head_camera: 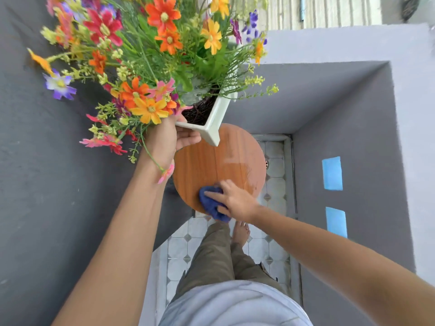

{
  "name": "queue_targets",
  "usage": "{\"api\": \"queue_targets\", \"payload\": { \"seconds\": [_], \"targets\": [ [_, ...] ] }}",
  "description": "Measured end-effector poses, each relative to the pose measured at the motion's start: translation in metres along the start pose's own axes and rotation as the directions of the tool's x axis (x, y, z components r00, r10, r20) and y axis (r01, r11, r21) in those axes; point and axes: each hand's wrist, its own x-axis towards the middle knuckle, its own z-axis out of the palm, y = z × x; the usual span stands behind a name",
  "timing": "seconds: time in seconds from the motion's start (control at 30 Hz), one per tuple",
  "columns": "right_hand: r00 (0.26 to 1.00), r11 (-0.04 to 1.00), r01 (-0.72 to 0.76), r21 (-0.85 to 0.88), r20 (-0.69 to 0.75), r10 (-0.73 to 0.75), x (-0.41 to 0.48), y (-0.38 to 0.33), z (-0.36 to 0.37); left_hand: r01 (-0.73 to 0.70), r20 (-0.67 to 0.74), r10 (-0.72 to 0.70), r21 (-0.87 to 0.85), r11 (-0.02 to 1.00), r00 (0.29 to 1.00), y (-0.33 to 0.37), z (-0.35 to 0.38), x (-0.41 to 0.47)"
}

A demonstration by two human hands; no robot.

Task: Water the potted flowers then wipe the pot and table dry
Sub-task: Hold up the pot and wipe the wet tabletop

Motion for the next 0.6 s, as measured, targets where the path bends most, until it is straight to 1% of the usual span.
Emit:
{"api": "queue_targets", "payload": {
  "seconds": [0.03,0.07,0.1,0.13,0.17,0.2,0.23,0.27,0.3,0.33,0.37,0.4,0.47,0.5,0.53,0.57,0.6],
  "targets": [
    [0.994,0.995,0.09,-0.038,0.069,-0.087,-0.014,-0.002,0.006,0.006,0.003,-0.006,0.007,1.0,1.0,-0.006,0.002,-0.004],
    [0.992,0.993,0.103,-0.051,0.084,-0.098,-0.022,0.001,0.007,0.013,0.005,-0.013,0.013,1.0,1.0,-0.011,0.003,-0.007],
    [0.998,0.998,0.042,-0.037,0.053,-0.04,-0.026,0.007,0.005,0.019,0.008,-0.019,0.022,1.0,1.0,-0.018,0.005,-0.01],
    [0.998,0.998,-0.066,-0.002,-0.008,0.066,-0.026,0.016,0.0,0.024,0.011,-0.024,0.031,0.999,1.0,-0.024,0.006,-0.014],
    [0.977,0.981,-0.188,0.048,-0.092,0.192,-0.025,0.027,-0.007,0.031,0.014,-0.031,0.038,0.999,0.999,-0.032,0.007,-0.017],
    [0.924,0.942,-0.319,0.106,-0.187,0.334,-0.022,0.04,-0.018,0.04,0.017,-0.041,0.041,0.998,0.999,-0.039,0.008,-0.021],
    [0.834,0.875,-0.45,0.179,-0.266,0.483,-0.019,0.052,-0.029,0.053,0.02,-0.054,0.041,0.998,0.998,-0.046,0.009,-0.025],
    [0.71,0.778,-0.57,0.264,-0.319,0.628,-0.017,0.061,-0.038,0.068,0.025,-0.069,0.039,0.997,0.997,-0.054,0.009,-0.029],
    [0.575,0.666,-0.661,0.344,-0.338,0.745,-0.017,0.064,-0.045,0.083,0.03,-0.085,0.038,0.996,0.996,-0.061,0.01,-0.034],
    [0.483,0.59,-0.709,0.387,-0.343,0.806,-0.02,0.062,-0.047,0.099,0.034,-0.101,0.038,0.994,0.994,-0.069,0.011,-0.038],
    [0.467,0.577,-0.722,0.383,-0.346,0.814,-0.023,0.054,-0.045,0.118,0.034,-0.119,0.039,0.992,0.992,-0.076,0.012,-0.041],
    [0.524,0.621,-0.707,0.339,-0.338,0.782,-0.03,0.043,-0.039,0.139,0.03,-0.14,0.038,0.99,0.99,-0.083,0.012,-0.044],
    [0.728,0.77,-0.597,0.227,-0.252,0.638,-0.052,0.016,-0.022,0.169,0.017,-0.17,0.044,0.985,0.985,-0.097,0.014,-0.05],
    [0.787,0.807,-0.556,0.2,-0.186,0.588,-0.064,0.005,-0.016,0.164,0.011,-0.165,0.051,0.985,0.986,-0.105,0.014,-0.053],
    [0.795,0.808,-0.554,0.2,-0.162,0.584,-0.073,-0.002,-0.011,0.151,0.007,-0.152,0.068,0.986,0.988,-0.113,0.014,-0.055],
    [0.748,0.767,-0.598,0.231,-0.181,0.638,-0.08,-0.008,-0.007,0.138,0.006,-0.139,0.087,0.987,0.99,-0.12,0.014,-0.057],
    [0.647,0.68,-0.672,0.294,-0.215,0.732,-0.083,-0.013,-0.006,0.132,0.004,-0.133,0.104,0.986,0.991,-0.126,0.014,-0.059]
  ]
}}
